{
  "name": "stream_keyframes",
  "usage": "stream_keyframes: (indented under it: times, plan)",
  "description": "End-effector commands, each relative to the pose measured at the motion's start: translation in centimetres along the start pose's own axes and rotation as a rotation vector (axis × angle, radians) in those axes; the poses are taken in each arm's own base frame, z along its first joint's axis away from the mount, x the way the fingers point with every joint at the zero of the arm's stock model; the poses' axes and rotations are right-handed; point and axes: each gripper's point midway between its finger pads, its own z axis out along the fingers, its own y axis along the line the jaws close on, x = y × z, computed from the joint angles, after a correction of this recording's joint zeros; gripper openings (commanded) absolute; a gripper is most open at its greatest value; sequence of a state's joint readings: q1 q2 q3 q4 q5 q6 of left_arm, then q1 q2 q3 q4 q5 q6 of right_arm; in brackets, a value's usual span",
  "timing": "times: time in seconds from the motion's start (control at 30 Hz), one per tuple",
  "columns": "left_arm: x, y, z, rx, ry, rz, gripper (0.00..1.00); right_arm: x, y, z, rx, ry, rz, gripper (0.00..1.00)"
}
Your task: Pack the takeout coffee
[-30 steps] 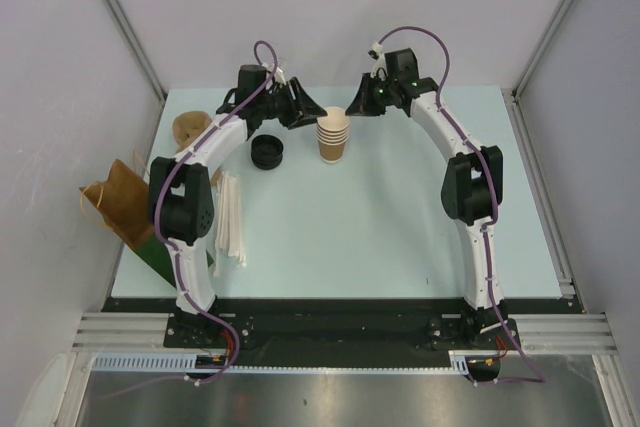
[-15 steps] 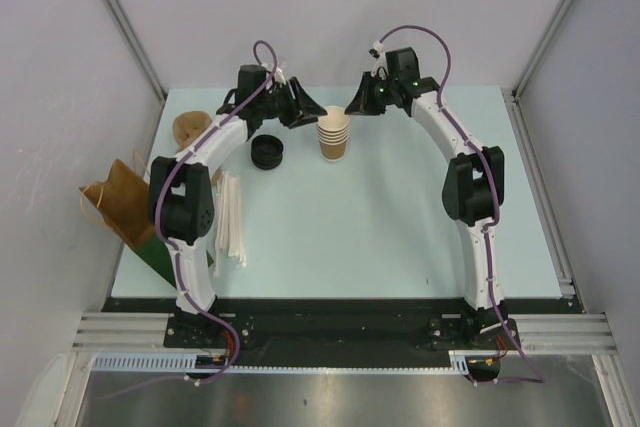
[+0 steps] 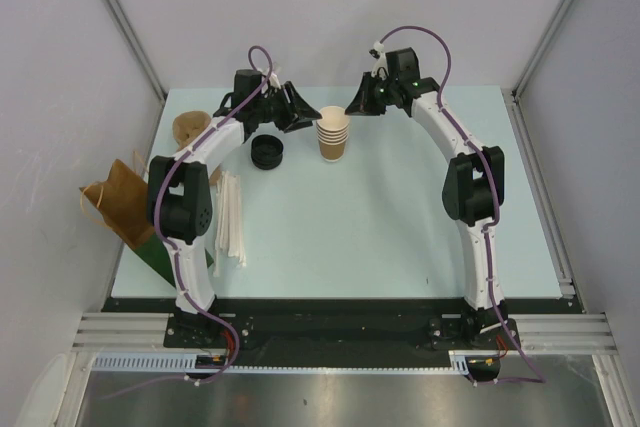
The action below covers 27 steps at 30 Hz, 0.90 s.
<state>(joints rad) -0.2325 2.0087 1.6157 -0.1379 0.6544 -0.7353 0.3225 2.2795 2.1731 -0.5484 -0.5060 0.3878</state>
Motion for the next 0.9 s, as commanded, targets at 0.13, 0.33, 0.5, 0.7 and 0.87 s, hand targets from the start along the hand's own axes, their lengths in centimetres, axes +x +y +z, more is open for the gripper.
stream_keyframes:
  times: [0.13,0.33,0.5,0.7,0.87]
  plan:
    - [-0.9,-2.3,-0.7,0.052,-0.032,0.020,0.49,-2.9,4.1,-3.1,-0.082,-0.088,-0.051,0.00]
    - [-0.6,-2.2,-0.5,0.057,-0.025,0.016,0.42,-2.7,4.8,-3.1,-0.105,-0.080,-0.050,0.00]
    - [-0.5,-2.4,-0.2,0.069,-0.018,0.018,0.37,-2.5,5.5,-3.3,-0.133,-0.074,-0.044,0.00]
    - [0.4,-1.6,0.3,0.042,0.000,0.020,0.46,-1.9,7.3,-3.5,-0.242,-0.047,0.008,0.00]
    - [0.6,-1.0,0.2,0.019,0.005,0.018,0.61,-1.8,8.0,-3.8,-0.305,-0.033,0.047,0.00]
